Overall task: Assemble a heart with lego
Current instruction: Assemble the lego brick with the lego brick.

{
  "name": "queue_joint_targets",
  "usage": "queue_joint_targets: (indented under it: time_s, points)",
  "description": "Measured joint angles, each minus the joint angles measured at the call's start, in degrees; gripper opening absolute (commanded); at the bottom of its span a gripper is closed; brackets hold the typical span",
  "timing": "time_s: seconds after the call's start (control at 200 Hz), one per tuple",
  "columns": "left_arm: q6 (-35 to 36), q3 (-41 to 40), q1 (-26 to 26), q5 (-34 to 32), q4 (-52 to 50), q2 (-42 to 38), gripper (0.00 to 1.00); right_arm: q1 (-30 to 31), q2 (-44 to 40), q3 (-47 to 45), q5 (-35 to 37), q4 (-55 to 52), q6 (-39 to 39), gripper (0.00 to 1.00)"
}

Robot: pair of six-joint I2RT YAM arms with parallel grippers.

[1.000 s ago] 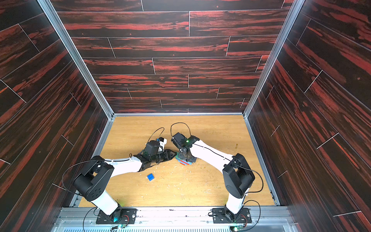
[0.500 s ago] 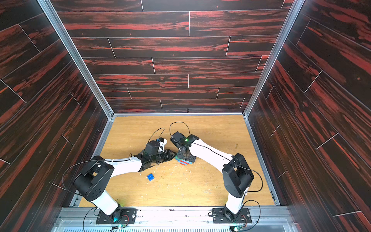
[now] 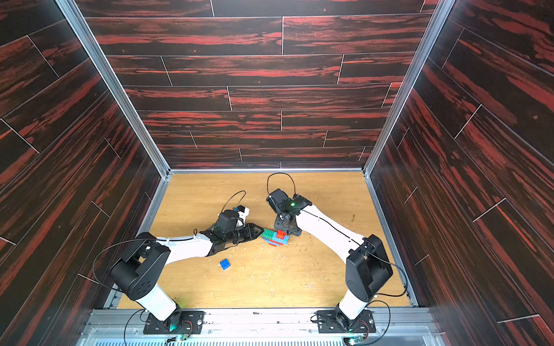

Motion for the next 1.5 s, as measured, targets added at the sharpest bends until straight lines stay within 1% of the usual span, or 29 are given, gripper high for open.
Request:
queue_joint_targets:
  time_s: [0.326,0.676,1.082,1.253,1.503]
  points:
    - [0.0,0.0,0.0,0.0,-0.1,0.0,0.43,0.1,0.0,-3.2,-2.2,2.0,-1.2,0.44]
    - [0.0,0.0,-0.1,0.0,-0.2,0.0,0.43,1.1,0.1,-3.5,-3.7,3.0,-1.6,0.43]
    - [0.2,0.0,-0.2,-0.2,-0.2,0.0,0.43,2.1,0.1,-4.2,-4.6,3.2,-1.5,0.39]
    - [0.2,0.0,-0.2,-0.4,-0.2,0.0,0.43,2.5,-0.1,-4.7,-4.9,3.5,-0.4,0.37]
    - [0.2,0.0,-0.3,-0.5,-0.3,0.0,0.43,2.5,-1.7,-6.0,-4.4,2.9,0.9,0.37]
